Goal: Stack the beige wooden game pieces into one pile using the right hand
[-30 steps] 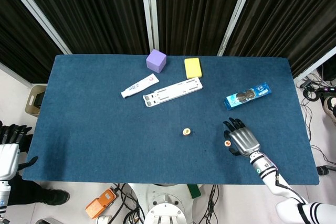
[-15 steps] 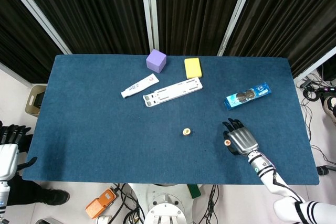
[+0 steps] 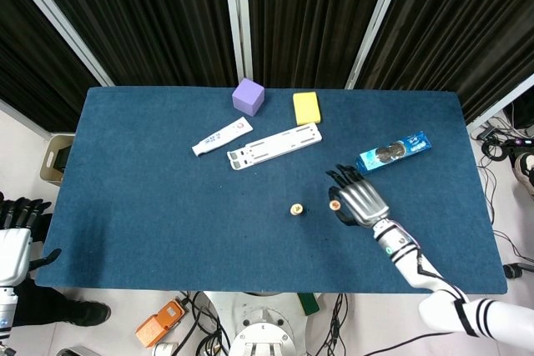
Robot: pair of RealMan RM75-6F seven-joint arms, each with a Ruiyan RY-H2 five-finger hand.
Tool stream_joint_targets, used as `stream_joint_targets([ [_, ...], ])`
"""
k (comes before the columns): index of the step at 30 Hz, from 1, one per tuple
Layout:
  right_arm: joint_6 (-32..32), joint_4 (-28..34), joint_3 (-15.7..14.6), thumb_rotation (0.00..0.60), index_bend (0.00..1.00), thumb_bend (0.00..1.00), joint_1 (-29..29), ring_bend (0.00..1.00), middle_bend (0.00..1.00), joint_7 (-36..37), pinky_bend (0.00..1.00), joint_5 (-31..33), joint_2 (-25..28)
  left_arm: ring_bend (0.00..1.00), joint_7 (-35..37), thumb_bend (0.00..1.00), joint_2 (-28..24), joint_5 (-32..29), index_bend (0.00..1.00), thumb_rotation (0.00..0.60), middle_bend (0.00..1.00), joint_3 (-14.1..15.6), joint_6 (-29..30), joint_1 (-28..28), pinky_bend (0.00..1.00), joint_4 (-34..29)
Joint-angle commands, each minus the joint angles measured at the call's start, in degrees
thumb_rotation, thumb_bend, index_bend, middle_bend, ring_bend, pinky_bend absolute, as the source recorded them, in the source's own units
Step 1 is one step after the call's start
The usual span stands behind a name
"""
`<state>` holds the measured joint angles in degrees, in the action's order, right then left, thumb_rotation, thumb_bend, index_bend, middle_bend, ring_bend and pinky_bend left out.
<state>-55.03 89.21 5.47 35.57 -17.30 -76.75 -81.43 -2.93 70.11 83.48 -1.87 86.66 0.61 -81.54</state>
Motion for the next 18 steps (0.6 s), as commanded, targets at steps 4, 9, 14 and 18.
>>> stream_joint_targets([
  [4,3.4,-0.1,1.3,0.600,0.55,0.53,3.7,0.08,0.18,-5.0,0.15,2.0,-4.0,0.08,0.0,0.00,-0.1,-0.1,0.18,0.600,0.14,-0.1,-0.1,0.1,0.00,0.0],
  [9,3.9,-0.9,1.4,0.600,0.55,0.53,5.0,0.08,0.18,-7.5,0.15,3.3,-6.5,0.08,0.3,0.00,0.0,-0.4,0.18,0.600,0.14,0.0,-0.2,-0.1,0.00,0.4],
  [14,3.6,-1.8,1.6,0.600,0.54,0.53,5.6,0.08,0.18,-8.6,0.15,4.3,-7.8,0.08,0.7,0.00,0.2,-0.6,0.18,0.600,0.14,0.0,-0.3,-0.2,0.00,0.9],
  [18,3.5,-2.0,1.6,0.600,0.53,0.53,6.1,0.08,0.18,-8.9,0.15,4.6,-8.4,0.08,0.8,0.00,0.2,-0.6,0.18,0.600,0.14,0.0,-0.4,-0.2,0.00,1.1],
])
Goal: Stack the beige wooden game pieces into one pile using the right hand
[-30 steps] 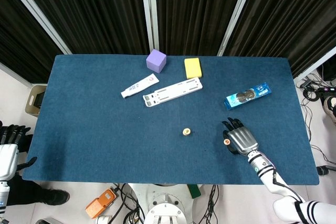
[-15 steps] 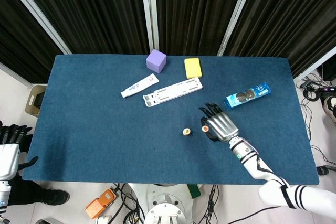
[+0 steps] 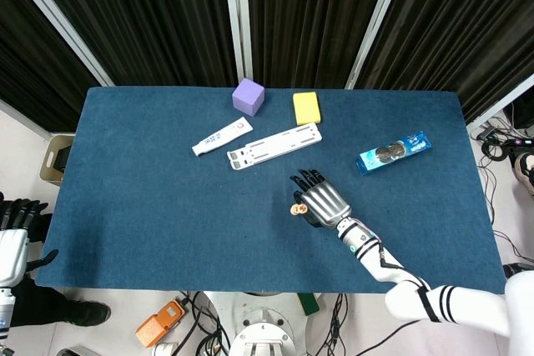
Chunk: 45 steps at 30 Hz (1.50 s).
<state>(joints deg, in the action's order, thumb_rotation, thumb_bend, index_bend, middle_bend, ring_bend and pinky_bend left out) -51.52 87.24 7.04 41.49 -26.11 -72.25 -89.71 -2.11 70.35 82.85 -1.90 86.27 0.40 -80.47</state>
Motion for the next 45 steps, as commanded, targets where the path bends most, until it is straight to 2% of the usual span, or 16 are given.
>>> stream_joint_targets([
  [1,-0.1,-0.1,0.1,0.600,0.53,0.53,0.3,0.08,0.18,-0.1,0.15,0.1,-0.3,0.08,0.0,0.00,0.0,0.1,0.18,0.600,0.14,0.0,0.0,0.0,0.00,0.1],
  [32,-1.4,-0.1,-1.1,0.600,0.46,0.53,1.5,0.08,0.18,-0.5,0.15,0.4,-0.8,0.08,0.6,0.00,0.3,-0.2,0.18,0.600,0.14,-0.1,-0.2,-0.1,0.00,0.8],
  [38,-8.5,2.9,-1.5,0.600,0.41,0.49,-2.2,0.08,0.18,0.9,0.15,-2.1,2.9,0.08,0.9,0.00,0.5,0.1,0.18,0.600,0.14,-0.1,-0.3,0.1,0.00,1.0],
  [41,-13.3,4.7,-2.4,0.600,0.30,0.44,-5.8,0.08,0.18,2.2,0.15,-3.1,6.5,0.08,1.0,0.00,0.7,0.3,0.18,0.600,0.14,-0.1,-0.6,0.4,0.00,1.3],
  [45,-20.7,6.4,-4.6,0.600,0.16,0.43,-11.9,0.08,0.18,5.6,0.14,-4.9,12.4,0.08,1.1,0.00,1.2,1.0,0.18,0.600,0.14,-0.3,-0.7,1.0,0.00,1.6],
])
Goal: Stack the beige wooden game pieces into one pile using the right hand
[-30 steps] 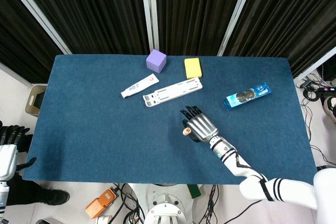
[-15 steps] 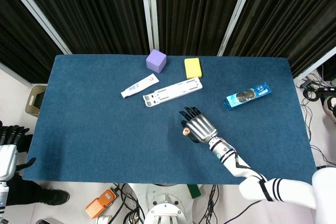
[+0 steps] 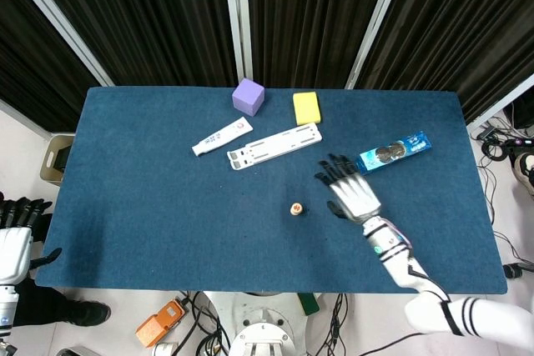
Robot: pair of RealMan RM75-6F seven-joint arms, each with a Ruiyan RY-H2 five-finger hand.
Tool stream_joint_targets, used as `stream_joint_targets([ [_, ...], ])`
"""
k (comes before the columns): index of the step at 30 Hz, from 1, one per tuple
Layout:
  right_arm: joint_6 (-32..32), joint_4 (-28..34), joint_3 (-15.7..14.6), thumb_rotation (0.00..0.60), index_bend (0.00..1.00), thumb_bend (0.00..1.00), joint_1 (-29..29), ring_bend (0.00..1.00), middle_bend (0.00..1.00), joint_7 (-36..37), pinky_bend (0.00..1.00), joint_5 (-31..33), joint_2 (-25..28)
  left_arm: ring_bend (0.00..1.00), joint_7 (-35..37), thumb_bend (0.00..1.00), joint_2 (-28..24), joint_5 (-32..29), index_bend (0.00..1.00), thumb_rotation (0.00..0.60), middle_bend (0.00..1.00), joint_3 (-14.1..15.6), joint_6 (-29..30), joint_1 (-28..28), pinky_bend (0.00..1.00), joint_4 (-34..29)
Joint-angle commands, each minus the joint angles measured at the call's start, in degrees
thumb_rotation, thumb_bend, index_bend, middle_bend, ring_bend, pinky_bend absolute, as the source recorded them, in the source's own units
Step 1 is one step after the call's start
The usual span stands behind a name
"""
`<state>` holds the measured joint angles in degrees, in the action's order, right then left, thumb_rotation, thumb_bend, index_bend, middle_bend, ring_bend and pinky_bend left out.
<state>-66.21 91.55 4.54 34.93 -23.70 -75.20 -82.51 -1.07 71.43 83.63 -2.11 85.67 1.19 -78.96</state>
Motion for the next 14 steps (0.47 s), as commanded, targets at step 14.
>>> stream_joint_targets([
  [14,-23.6,4.1,-10.0,0.600,0.00,0.43,-24.2,0.00,0.06,16.3,0.02,-8.0,17.5,0.08,-2.5,0.00,0.0,2.2,0.18,0.600,0.14,0.0,0.8,1.3,0.00,-2.5],
])
